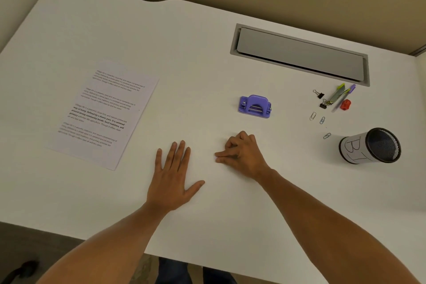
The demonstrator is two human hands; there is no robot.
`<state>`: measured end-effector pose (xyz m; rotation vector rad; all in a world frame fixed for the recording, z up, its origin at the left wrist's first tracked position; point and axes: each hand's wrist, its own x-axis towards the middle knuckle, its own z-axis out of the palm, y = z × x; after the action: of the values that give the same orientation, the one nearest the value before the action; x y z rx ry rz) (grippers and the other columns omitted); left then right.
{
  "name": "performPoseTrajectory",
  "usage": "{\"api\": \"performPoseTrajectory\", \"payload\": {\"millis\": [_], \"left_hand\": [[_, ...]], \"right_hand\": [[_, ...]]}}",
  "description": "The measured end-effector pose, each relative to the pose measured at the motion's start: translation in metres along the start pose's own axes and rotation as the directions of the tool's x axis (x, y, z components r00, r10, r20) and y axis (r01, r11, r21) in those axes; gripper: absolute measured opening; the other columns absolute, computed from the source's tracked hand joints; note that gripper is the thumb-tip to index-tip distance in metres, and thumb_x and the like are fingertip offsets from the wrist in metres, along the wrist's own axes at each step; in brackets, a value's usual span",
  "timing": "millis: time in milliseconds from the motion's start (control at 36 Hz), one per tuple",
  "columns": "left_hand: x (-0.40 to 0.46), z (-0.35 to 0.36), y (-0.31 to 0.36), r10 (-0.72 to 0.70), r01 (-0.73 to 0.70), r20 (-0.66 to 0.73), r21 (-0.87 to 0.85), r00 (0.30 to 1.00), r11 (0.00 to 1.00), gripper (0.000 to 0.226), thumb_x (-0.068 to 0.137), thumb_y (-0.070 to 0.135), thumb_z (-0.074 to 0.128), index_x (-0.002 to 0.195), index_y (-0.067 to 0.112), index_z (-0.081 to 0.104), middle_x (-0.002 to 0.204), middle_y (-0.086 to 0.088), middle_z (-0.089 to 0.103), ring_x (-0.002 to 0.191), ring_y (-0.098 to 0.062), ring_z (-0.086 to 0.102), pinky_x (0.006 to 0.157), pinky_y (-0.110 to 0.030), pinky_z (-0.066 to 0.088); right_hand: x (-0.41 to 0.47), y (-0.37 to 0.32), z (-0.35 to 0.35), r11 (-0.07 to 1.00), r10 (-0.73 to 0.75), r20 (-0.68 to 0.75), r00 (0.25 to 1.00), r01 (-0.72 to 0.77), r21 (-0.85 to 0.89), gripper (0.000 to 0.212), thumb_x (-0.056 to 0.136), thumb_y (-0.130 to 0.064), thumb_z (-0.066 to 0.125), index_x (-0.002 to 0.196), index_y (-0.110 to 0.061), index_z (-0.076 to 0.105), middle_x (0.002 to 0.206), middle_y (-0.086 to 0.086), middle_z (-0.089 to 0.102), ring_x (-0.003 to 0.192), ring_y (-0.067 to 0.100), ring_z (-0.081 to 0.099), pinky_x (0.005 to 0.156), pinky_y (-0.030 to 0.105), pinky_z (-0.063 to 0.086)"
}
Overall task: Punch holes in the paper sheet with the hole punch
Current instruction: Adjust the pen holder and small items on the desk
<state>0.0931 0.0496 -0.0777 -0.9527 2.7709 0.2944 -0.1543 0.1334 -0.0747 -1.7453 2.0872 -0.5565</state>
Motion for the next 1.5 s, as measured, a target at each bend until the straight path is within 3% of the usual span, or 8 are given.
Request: {"api": "performPoseTrajectory", "payload": {"millis": [361, 556, 722, 861, 944, 1056, 1222, 1500], "left_hand": [[-0.001, -0.001, 0.0, 0.011, -0.011, -0.018, -0.014, 1.0, 1.0, 0.097, 0.089, 0.077, 0.028, 0.157, 0.009, 0.016, 0.167, -0.011, 0.005, 0.154, -0.028, 0.003, 0.12, -0.06, 0.012], [-0.001, -0.004, -0.001, 0.009, -0.009, 0.001, -0.03, 1.0, 1.0, 0.097, 0.089, 0.077, 0.028, 0.157, 0.008, 0.017, 0.167, -0.011, 0.006, 0.154, -0.028, 0.004, 0.12, -0.06, 0.013], [-0.002, -0.007, -0.001, 0.004, -0.004, 0.037, -0.009, 0.999, 1.0, 0.097, 0.089, 0.077, 0.028, 0.157, 0.008, 0.017, 0.167, -0.011, 0.005, 0.154, -0.029, 0.004, 0.12, -0.06, 0.013], [-0.003, -0.006, -0.001, 0.017, -0.017, 0.032, -0.015, 0.999, 1.0, 0.097, 0.089, 0.076, 0.028, 0.156, 0.007, 0.019, 0.166, -0.012, 0.007, 0.154, -0.029, 0.006, 0.12, -0.061, 0.013], [-0.003, -0.003, -0.003, 0.032, -0.032, -0.002, -0.024, 0.999, 0.999, 0.097, 0.089, 0.076, 0.028, 0.155, 0.005, 0.021, 0.166, -0.012, 0.009, 0.154, -0.03, 0.009, 0.12, -0.061, 0.013], [-0.002, 0.002, -0.003, 0.055, -0.057, -0.058, -0.038, 0.997, 0.998, 0.099, 0.086, 0.074, 0.027, 0.153, 0.002, 0.026, 0.165, -0.014, 0.015, 0.152, -0.032, 0.015, 0.12, -0.062, 0.012], [-0.003, 0.0, 0.0, 0.052, -0.056, -0.074, -0.048, 0.996, 0.997, 0.099, 0.085, 0.072, 0.027, 0.151, -0.001, 0.03, 0.163, -0.017, 0.02, 0.151, -0.034, 0.021, 0.119, -0.064, 0.012], [-0.002, -0.002, 0.001, 0.05, -0.053, -0.062, -0.05, 0.997, 0.997, 0.1, 0.084, 0.073, 0.028, 0.151, -0.001, 0.029, 0.163, -0.017, 0.021, 0.15, -0.034, 0.022, 0.119, -0.064, 0.013]], "right_hand": [[-0.013, -0.03, 0.024, 0.964, 0.012, -0.137, 0.991, -0.048, -0.263, 0.017, 0.095, -0.024, 0.057, 0.084, -0.022, 0.071, 0.082, -0.007, 0.064, 0.073, 0.018, 0.055, 0.064, 0.031, 0.03], [-0.013, -0.039, 0.008, 0.932, 0.357, -0.068, 0.931, -0.351, 0.092, 0.022, 0.091, 0.001, 0.049, 0.086, -0.016, 0.062, 0.091, -0.003, 0.062, 0.085, 0.019, 0.053, 0.077, 0.032, 0.039], [-0.032, -0.041, -0.028, 0.452, 0.741, -0.03, 0.671, -0.466, 0.761, 0.021, 0.103, -0.012, 0.046, 0.088, -0.019, 0.058, 0.082, -0.01, 0.057, 0.075, 0.005, 0.051, 0.073, 0.019, 0.04], [-0.063, -0.015, -0.1, -0.039, 0.89, 0.052, 0.453, -0.038, 0.999, 0.021, 0.102, -0.009, 0.048, 0.086, -0.019, 0.059, 0.078, -0.007, 0.055, 0.071, 0.011, 0.053, 0.062, 0.025, 0.034], [-0.092, 0.007, -0.159, 0.213, 0.916, -0.183, 0.358, -0.047, 0.976, 0.024, 0.103, -0.013, 0.049, 0.083, -0.021, 0.06, 0.076, -0.01, 0.056, 0.071, 0.008, 0.052, 0.062, 0.022, 0.035], [-0.128, 0.039, -0.213, 0.552, 0.832, -0.5, 0.241, -0.443, 0.706, 0.018, 0.104, -0.026, 0.048, 0.095, -0.023, 0.064, 0.09, -0.007, 0.061, 0.085, 0.007, 0.055, 0.076, 0.015, 0.042], [-0.148, 0.093, -0.24, 0.503, 0.806, -0.56, 0.192, -0.722, 0.476, 0.017, 0.097, -0.02, 0.056, 0.098, -0.011, 0.071, 0.088, 0.0, 0.066, 0.076, 0.016, 0.057, 0.075, 0.025, 0.044], [-0.146, 0.141, -0.24, 0.412, 0.77, -0.5, 0.396, -0.907, -0.084, 0.02, 0.091, -0.018, 0.061, 0.094, -0.026, 0.079, 0.092, 0.008, 0.075, 0.097, 0.036, 0.056, 0.081, 0.041, 0.047]]}}
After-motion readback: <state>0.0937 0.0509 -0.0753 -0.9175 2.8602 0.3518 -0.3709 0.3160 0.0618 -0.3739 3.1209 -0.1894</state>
